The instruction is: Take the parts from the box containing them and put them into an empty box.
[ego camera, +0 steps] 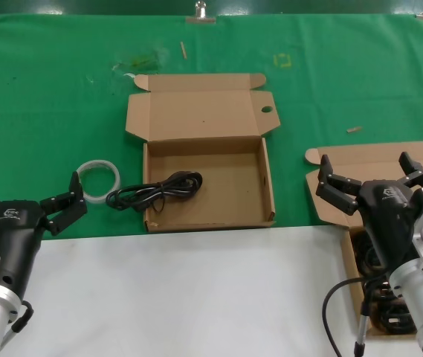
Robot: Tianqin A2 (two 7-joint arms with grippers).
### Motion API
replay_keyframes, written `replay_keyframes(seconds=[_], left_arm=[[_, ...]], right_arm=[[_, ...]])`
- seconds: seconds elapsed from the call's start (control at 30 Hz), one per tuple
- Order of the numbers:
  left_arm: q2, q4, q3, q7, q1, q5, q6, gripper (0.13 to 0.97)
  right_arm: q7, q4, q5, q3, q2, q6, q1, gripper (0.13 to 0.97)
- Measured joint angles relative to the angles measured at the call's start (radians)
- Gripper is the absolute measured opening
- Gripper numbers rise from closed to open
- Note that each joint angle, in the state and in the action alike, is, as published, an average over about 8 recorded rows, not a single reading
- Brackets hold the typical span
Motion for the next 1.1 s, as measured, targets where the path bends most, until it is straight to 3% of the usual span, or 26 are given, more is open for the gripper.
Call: replay_keyframes(seconds=[1.1], left_arm=[[0.0, 0.0, 0.0, 0.0, 0.0, 0.0, 0.0, 0.965]], right_arm=[[0.0, 0.0, 0.0, 0.0, 0.0, 0.0, 0.0, 0.966]])
